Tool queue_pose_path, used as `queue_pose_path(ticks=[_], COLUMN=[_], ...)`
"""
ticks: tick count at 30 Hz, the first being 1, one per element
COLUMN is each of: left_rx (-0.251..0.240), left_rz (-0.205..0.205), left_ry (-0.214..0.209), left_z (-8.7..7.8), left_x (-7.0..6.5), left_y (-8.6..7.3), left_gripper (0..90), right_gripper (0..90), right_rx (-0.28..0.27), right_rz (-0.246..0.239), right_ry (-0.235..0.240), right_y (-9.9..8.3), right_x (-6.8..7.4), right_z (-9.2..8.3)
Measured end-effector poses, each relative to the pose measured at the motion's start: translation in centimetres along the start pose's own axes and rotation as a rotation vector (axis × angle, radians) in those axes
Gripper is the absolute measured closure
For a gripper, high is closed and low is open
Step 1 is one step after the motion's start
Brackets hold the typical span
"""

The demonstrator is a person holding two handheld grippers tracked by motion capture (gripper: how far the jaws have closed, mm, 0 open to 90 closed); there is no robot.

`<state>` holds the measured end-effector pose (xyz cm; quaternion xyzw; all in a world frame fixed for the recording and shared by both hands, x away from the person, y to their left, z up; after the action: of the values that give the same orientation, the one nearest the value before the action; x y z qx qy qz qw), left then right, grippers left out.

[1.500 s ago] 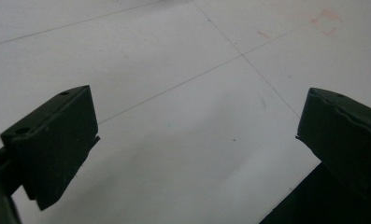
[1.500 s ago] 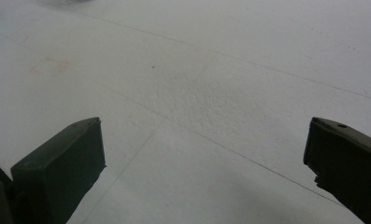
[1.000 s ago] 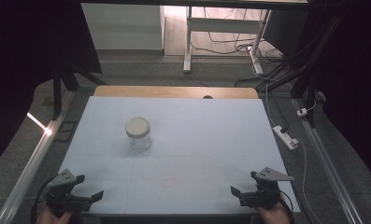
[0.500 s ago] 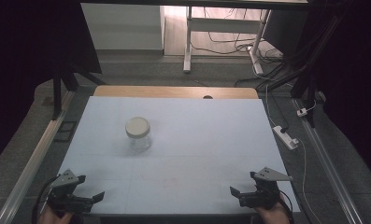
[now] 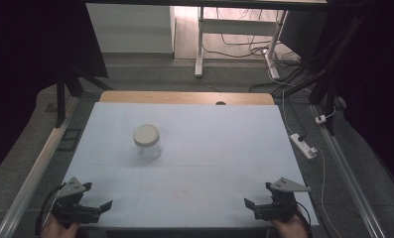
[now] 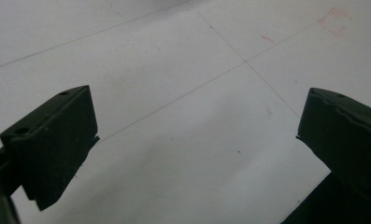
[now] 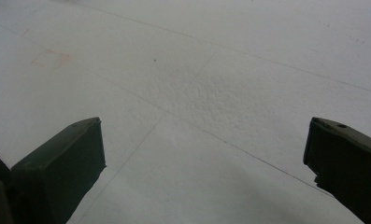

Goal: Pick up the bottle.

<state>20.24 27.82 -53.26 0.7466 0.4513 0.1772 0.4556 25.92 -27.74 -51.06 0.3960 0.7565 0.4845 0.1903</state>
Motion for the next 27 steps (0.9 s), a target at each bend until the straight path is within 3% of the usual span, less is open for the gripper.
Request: queue_pose_path(ticks=[6, 9, 12, 19, 22, 27], left_rx=[-0.012, -0.057, -0.077, -0.055, -0.072, -0.074], left_rz=[0.015, 0.038, 0.028, 0.027, 0.012, 0.030], left_ry=[-0.040, -0.059, -0.074, -0.066, -0.067, -0.064], left_z=[1.0, 1.5, 2.0, 3.3, 3.7, 4.6], left_x=[0.3, 0.4, 0.5, 0.5, 0.7, 0.8], left_y=[0.4, 0.5, 0.8, 1.4, 1.7, 2.5], left_gripper=[0.0, 0.0, 0.0, 0.0, 0.0, 0.0], right_gripper=[0.0, 0.0, 0.0, 0.0, 0.0, 0.0], right_rx=[-0.001, 0.000, 0.001, 0.003, 0.004, 0.007], right_rz=[0.007, 0.008, 0.011, 0.008, 0.008, 0.004], right_ry=[0.002, 0.003, 0.003, 0.002, 0.001, 0.000], right_y=[0.0, 0.0, 0.0, 0.0, 0.0, 0.0], right_x=[-0.1, -0.1, -0.1, -0.1, -0.1, 0.0], right_z=[0.0, 0.0, 0.0, 0.0, 0.1, 0.1])
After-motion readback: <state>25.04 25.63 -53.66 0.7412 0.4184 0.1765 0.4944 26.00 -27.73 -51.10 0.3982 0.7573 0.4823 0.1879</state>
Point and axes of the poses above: each handheld gripper's, and its own axes: z roughly forward along the jaws, y roughly out of its top, x roughly to its left, the point moved 2 cm from there along z, roughly forward along the jaws, and after that the axes turned 11 degrees about -x, right-handed, at the moved point
